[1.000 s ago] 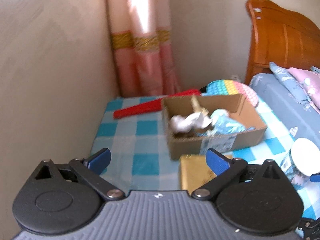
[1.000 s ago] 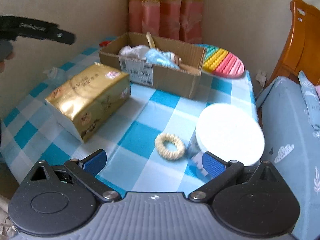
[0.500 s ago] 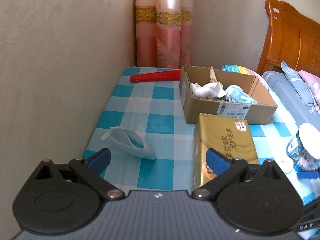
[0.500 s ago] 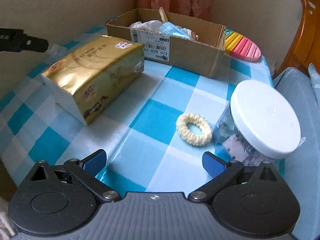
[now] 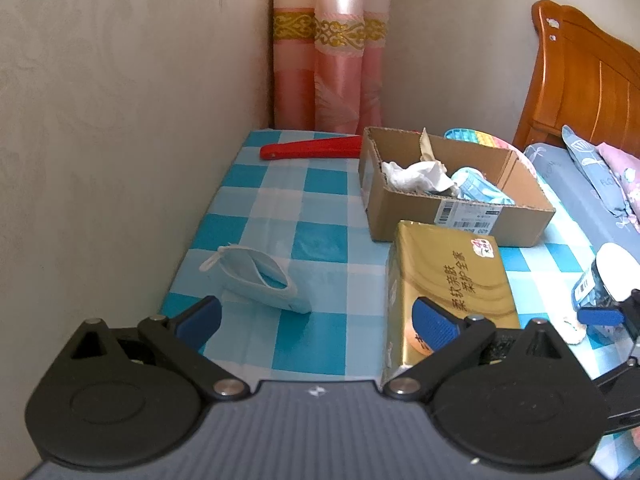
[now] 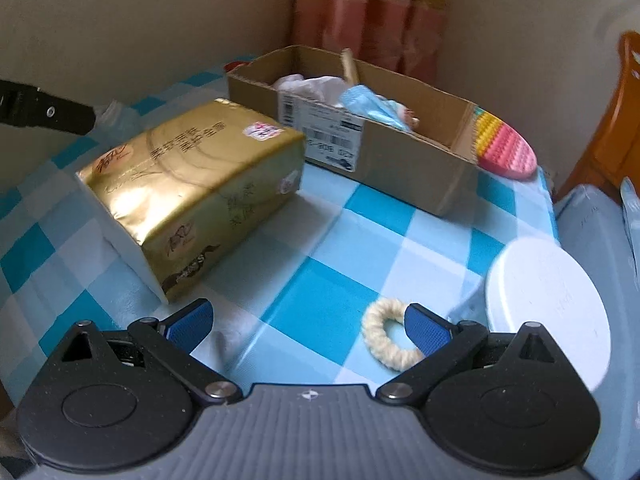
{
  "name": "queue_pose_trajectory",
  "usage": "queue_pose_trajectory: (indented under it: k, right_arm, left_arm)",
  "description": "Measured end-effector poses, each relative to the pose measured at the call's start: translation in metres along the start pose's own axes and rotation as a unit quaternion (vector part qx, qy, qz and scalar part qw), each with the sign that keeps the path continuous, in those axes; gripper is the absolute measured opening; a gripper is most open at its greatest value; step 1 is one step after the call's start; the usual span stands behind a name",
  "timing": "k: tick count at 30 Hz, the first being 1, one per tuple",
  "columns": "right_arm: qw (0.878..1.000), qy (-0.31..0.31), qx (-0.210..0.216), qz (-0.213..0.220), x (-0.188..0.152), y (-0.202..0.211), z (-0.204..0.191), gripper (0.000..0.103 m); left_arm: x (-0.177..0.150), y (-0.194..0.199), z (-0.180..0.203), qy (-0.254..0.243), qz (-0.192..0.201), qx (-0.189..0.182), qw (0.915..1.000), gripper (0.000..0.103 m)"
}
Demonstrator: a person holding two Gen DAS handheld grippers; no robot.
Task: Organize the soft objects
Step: 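Move the left gripper to the white face mask while the right moves to the cream scrunchie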
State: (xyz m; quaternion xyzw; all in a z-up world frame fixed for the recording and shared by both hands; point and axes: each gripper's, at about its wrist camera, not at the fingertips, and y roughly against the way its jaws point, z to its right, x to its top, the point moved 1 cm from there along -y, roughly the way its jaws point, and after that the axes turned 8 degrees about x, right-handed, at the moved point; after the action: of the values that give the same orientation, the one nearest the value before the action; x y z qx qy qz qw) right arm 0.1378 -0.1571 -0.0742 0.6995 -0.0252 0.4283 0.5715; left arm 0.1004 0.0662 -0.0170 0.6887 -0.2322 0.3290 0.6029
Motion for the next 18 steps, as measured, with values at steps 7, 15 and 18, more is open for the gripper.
queue_pose_trajectory:
  k: [7,15,18]
  right_arm:
    - [0.999,-0.016,0.022,-0.028,-0.001,-0.010,0.000,0.103]
    - [0.997,-0.029,0.072,-0.014,-0.003,0.012,-0.007,0.103]
    - [0.997,-0.036,0.061,0.000,-0.008,0.022,-0.004,0.103]
  left_arm:
    - [-0.003,-0.002,0.002,-0.002,-0.007,-0.006,1.0000,0.101]
    - [-0.004,-0.001,0.004,-0.005,-0.008,-0.012,0.9999,0.101]
    - [-0.005,-0.001,0.004,-0.006,-0.009,-0.012,0.9999,0.101]
